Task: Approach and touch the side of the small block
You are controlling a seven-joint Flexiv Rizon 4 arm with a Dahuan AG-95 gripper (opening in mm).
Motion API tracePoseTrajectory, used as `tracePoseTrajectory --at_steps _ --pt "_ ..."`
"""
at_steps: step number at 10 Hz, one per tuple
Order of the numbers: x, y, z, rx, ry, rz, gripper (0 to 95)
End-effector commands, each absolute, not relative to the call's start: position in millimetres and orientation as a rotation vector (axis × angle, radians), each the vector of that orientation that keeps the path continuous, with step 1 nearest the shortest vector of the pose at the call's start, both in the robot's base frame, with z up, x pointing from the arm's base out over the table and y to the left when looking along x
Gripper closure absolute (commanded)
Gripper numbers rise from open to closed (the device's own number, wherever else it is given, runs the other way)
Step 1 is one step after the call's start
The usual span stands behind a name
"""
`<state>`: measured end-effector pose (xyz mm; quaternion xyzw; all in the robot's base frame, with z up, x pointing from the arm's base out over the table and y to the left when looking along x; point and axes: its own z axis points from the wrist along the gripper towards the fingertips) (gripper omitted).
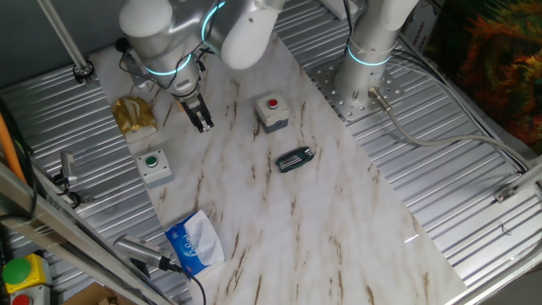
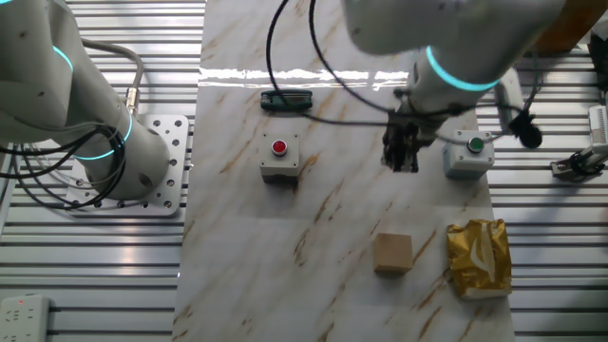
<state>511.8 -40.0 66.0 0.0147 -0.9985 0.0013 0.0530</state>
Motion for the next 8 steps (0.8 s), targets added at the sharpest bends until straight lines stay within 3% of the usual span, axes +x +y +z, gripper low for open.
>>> tracePoseTrajectory --at_steps 1,8 --pt "510 -54 61 0.063 -3.045 0.004 95.0" --pt "534 -105 49 0.096 -3.06 0.013 95.0"
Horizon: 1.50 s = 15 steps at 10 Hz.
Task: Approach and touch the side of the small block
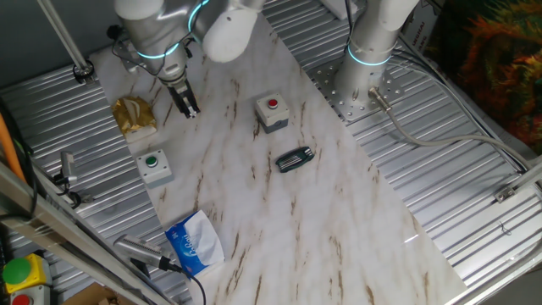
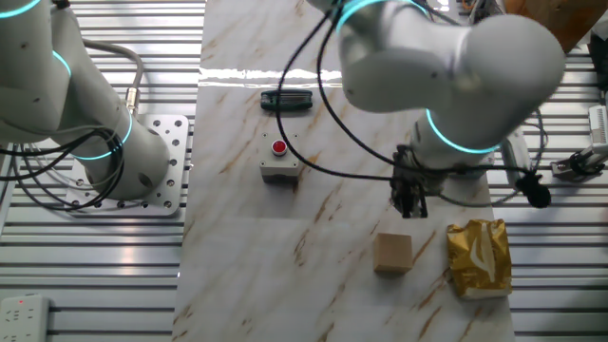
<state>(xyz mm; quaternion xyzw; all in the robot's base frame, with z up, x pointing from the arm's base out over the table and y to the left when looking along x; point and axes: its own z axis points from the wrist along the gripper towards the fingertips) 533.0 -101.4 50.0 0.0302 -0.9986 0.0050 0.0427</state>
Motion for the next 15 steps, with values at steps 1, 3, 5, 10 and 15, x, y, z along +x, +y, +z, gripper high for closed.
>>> tracePoseTrajectory --at_steps 1,3,5,10,15 --pt "535 -113 46 0.102 -3.061 0.018 95.0" --pt "534 -127 42 0.121 -3.064 0.016 95.0" --pt "534 -128 43 0.114 -3.064 0.016 95.0" --pt "534 -129 43 0.117 -3.066 0.016 95.0" --pt "535 -129 43 0.124 -3.08 0.008 95.0"
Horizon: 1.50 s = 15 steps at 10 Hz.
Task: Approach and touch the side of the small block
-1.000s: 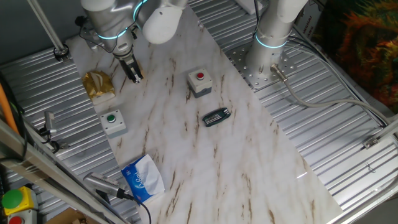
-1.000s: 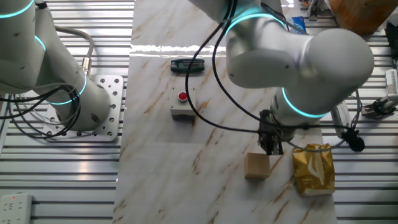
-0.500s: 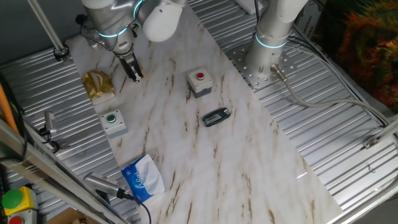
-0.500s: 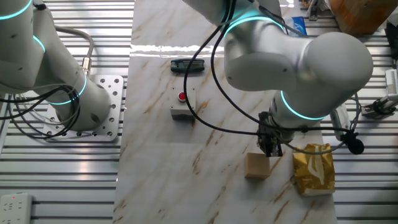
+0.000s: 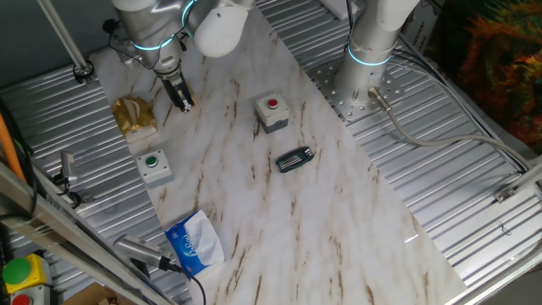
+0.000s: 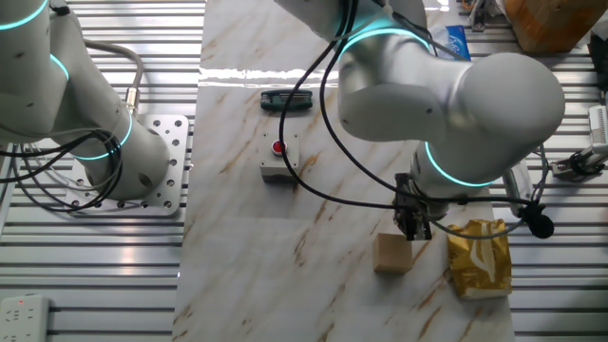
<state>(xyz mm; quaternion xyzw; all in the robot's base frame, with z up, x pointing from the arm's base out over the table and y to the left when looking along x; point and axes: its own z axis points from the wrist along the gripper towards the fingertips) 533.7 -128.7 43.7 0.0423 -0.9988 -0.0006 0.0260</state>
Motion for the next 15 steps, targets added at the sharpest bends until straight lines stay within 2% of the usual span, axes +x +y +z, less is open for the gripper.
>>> tracePoseTrajectory --at_steps 1,15 --pt "535.0 -128.8 42.8 0.122 -3.077 0.007 95.0" --pt "533.9 -135.1 44.1 0.156 -3.074 0.011 95.0"
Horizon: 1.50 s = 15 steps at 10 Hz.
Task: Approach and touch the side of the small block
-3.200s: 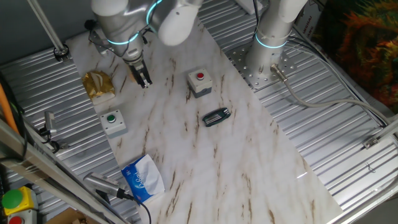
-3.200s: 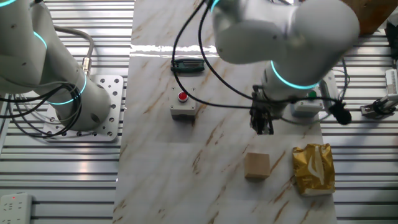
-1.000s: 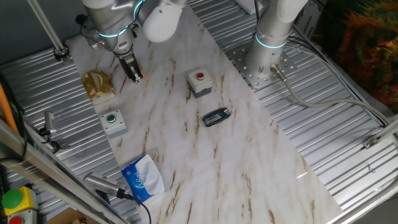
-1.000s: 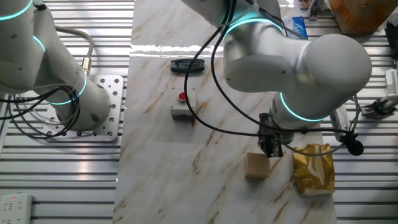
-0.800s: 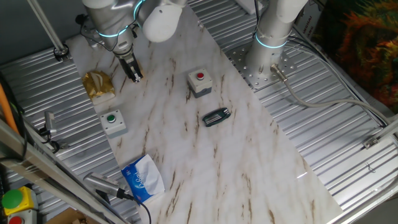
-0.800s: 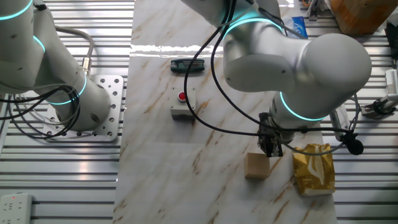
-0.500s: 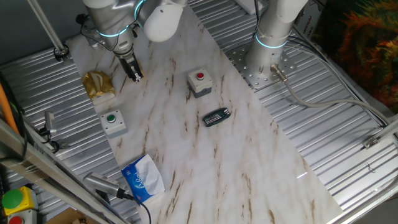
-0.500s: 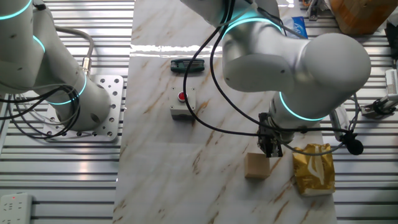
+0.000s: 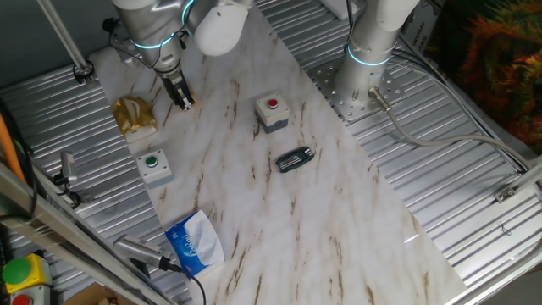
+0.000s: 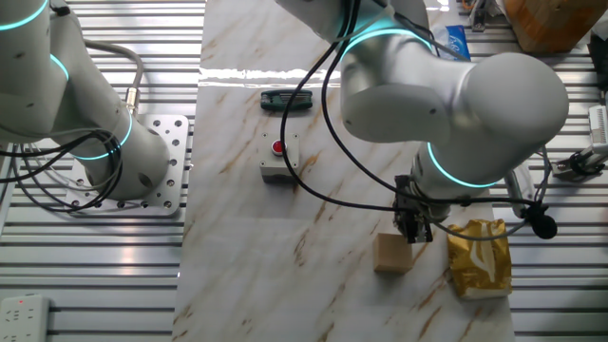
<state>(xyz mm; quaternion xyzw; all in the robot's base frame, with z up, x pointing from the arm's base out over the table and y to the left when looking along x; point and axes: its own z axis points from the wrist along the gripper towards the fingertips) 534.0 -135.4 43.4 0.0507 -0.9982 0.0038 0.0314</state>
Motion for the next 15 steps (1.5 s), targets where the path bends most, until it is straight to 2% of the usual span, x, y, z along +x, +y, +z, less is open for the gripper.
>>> tracePoseTrajectory --at_steps 1,15 --pt "533.6 -136.4 44.1 0.168 -3.073 0.014 95.0" --pt "532.9 -140.6 45.2 0.174 -3.086 0.02 95.0"
